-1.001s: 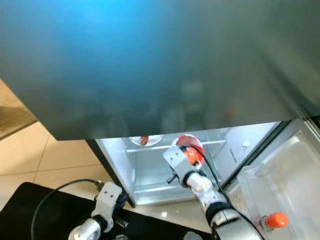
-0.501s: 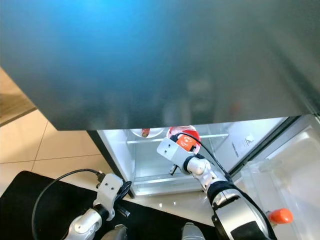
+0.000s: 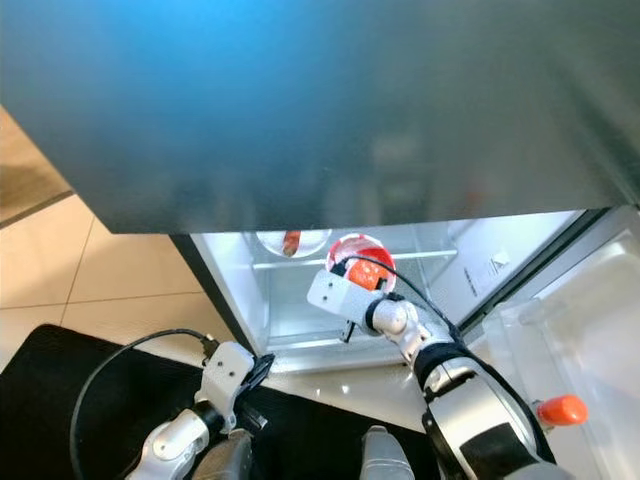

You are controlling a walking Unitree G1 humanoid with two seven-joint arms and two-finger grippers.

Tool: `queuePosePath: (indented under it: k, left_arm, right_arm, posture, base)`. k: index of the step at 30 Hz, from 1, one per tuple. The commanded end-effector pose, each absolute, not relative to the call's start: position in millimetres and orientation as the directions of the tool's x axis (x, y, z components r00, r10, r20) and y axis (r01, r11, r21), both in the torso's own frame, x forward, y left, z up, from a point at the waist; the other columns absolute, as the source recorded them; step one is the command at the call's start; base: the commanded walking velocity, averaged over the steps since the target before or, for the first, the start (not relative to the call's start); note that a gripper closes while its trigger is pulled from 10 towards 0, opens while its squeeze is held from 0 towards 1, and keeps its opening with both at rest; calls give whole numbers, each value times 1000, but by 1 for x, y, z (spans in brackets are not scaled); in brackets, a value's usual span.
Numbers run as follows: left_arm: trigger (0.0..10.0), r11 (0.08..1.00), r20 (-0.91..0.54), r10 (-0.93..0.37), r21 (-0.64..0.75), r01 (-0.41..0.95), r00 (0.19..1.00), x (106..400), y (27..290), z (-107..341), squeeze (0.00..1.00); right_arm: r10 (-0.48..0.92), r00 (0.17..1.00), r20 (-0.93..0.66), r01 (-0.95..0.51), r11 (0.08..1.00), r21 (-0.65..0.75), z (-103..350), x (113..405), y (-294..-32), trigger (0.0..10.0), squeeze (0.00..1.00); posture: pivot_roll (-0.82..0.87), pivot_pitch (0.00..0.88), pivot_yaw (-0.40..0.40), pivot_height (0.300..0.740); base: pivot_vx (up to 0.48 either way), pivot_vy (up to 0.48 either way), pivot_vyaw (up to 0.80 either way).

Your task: Restocking fridge

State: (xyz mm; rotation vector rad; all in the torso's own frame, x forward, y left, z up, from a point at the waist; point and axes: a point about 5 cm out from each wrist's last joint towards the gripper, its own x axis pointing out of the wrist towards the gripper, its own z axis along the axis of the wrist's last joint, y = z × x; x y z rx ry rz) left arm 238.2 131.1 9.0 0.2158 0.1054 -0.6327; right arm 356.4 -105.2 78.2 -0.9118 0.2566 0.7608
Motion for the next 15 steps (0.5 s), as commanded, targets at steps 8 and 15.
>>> queuePosePath:
  k: [8, 15]
  left_arm:
    - [10000, 788, -120, -579, 170, 591, 806, 236, 132, 19, 0]
    - [10000, 800, -97, -562, 189, 570, 821, 236, 134, 25, 0]
  right_arm:
    - [455, 711, -536, -690, 307, -655, 87, 364, -107, 10000, 0]
    - [430, 741, -516, -662, 340, -668, 99, 372, -108, 10000, 0]
  posture:
    - [-101, 319, -57, 650]
    - [-88, 334, -63, 640]
  base:
    - [0, 0, 0]
    - [0, 0, 0]
